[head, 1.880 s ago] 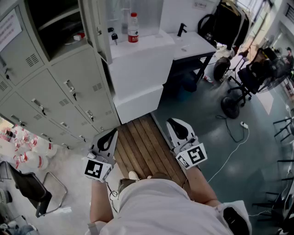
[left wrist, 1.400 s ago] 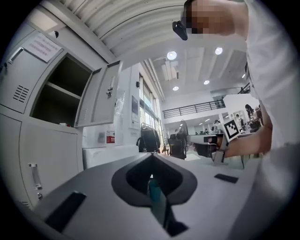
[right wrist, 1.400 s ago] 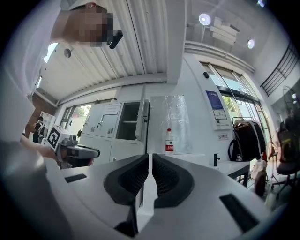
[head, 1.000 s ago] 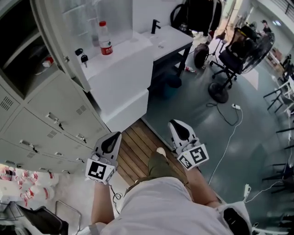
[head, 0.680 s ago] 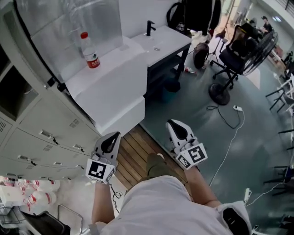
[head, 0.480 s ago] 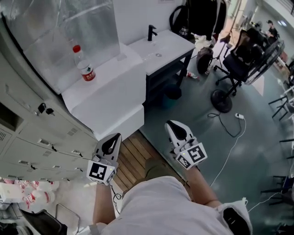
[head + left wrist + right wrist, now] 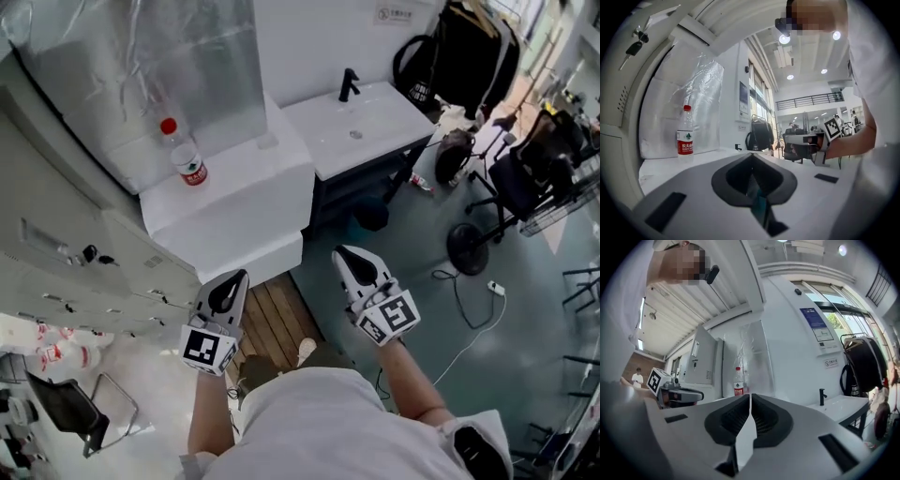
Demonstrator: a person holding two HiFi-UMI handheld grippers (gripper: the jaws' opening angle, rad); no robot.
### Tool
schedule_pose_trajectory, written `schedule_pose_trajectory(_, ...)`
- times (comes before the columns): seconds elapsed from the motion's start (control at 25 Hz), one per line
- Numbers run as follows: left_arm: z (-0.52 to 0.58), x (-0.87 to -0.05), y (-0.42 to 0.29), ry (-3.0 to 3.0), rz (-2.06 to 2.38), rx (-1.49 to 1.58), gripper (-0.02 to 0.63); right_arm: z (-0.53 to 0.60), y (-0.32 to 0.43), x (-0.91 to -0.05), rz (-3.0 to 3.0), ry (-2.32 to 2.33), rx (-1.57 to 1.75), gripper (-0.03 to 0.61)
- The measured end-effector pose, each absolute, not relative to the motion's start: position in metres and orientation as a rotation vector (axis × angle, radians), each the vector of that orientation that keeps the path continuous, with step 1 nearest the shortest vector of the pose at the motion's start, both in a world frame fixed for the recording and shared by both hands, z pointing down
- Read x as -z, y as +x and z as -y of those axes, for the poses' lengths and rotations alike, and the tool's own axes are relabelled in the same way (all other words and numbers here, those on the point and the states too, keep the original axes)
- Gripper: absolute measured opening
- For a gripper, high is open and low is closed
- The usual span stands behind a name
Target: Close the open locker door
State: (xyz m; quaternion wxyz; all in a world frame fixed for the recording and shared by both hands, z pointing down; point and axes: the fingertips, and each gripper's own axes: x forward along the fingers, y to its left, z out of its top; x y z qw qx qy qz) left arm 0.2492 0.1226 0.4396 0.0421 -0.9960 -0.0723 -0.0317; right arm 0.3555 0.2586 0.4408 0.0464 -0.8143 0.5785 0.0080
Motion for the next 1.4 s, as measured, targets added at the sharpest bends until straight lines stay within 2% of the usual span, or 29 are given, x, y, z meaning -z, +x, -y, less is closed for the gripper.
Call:
schedule_pose_trajectory(0.32,-0.079,-0.431,0.218,-3.068,-0.07,0.1,0.002,-0.206,0.34,-0.421,-1.956,-2.321,-0.053,0.023)
schedule_pose_trajectory(1.12,0.019,-0.418,0.083,-2.988,-0.613,0.063,0.003,-0.059,0.245,-0.414,-2.339,-1.956,-0.047,0.021)
schedule_pose_trajectory(1.4,0.04,-0.405,0.065,-2.961,-0.698,0.011,0.054,-0.052,0.238,-0.412,-2.33,-1.971,-0.05,0.02)
